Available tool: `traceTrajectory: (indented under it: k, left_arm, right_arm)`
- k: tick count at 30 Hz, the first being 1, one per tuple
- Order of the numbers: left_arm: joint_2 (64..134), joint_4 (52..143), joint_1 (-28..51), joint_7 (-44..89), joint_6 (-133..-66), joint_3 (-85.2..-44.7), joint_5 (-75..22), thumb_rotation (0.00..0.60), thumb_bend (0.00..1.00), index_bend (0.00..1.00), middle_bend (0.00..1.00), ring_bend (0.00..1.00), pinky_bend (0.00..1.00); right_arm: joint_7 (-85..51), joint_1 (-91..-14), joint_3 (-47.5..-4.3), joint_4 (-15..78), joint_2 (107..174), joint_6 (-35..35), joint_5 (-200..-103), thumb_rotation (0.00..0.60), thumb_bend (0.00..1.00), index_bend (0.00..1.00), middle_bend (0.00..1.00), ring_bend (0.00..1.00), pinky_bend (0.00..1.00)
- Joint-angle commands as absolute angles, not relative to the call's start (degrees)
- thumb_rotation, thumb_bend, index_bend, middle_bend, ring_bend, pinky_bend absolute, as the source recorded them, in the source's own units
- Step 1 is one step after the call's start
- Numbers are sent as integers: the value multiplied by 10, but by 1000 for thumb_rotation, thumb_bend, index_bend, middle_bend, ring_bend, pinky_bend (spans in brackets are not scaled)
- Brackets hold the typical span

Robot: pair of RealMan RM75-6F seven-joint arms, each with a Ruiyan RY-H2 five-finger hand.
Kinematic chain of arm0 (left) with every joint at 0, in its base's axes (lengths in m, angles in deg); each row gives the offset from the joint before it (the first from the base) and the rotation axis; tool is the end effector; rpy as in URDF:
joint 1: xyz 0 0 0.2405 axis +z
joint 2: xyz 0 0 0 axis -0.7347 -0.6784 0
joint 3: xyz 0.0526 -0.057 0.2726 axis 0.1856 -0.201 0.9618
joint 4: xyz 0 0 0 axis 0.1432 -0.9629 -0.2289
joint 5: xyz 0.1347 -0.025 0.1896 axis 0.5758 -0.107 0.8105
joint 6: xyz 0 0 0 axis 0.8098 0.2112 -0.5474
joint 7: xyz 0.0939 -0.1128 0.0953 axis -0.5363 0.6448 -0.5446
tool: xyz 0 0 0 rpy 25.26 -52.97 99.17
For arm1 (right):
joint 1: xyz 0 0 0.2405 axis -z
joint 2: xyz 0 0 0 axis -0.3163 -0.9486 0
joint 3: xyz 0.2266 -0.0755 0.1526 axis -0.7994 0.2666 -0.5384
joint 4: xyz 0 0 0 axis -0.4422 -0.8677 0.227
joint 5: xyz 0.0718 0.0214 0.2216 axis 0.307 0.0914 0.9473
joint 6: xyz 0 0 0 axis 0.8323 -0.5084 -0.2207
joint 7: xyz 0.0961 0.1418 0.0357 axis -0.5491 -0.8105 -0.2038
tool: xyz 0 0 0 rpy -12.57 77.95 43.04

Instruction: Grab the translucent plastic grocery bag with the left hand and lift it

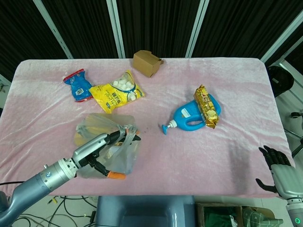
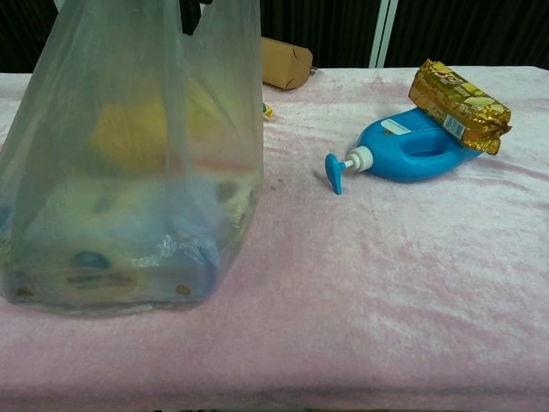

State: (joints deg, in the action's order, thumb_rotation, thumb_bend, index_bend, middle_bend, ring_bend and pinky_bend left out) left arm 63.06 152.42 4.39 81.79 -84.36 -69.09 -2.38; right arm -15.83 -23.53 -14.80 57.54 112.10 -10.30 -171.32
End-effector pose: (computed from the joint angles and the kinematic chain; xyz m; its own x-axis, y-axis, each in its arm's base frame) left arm -0.0367 0.2928 0.1132 -0.3746 0.7707 0.5156 0.7210 -0.1076 0.6846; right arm -0.3539 -0.1952 0.1565 0.3912 -0.2450 0.8871 -0.9085 0.0511 0.4147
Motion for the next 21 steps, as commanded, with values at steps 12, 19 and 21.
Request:
traceTrajectory:
  k: [12,19,21]
  left_arm:
    - [788,1560,71,773,-981,-747,-149,600,0,194,358,313,355]
    - [794,1581,77,788,-1004,-785,-185,600,0,266,451,392,419]
    - [792,1584,79,797,-1005,-795,-191,600,0,295,485,423,437]
  right_arm:
    - [-162,-237,-147,575,1118,-99,-1714,600,213,0,0,0,31]
    - [-163,-237,-147,576,1117,-97,-1713,600,213,0,0,0,31]
    - [-163,-237,-147,577,1117,-97,-1712,600,213,0,0,0,31]
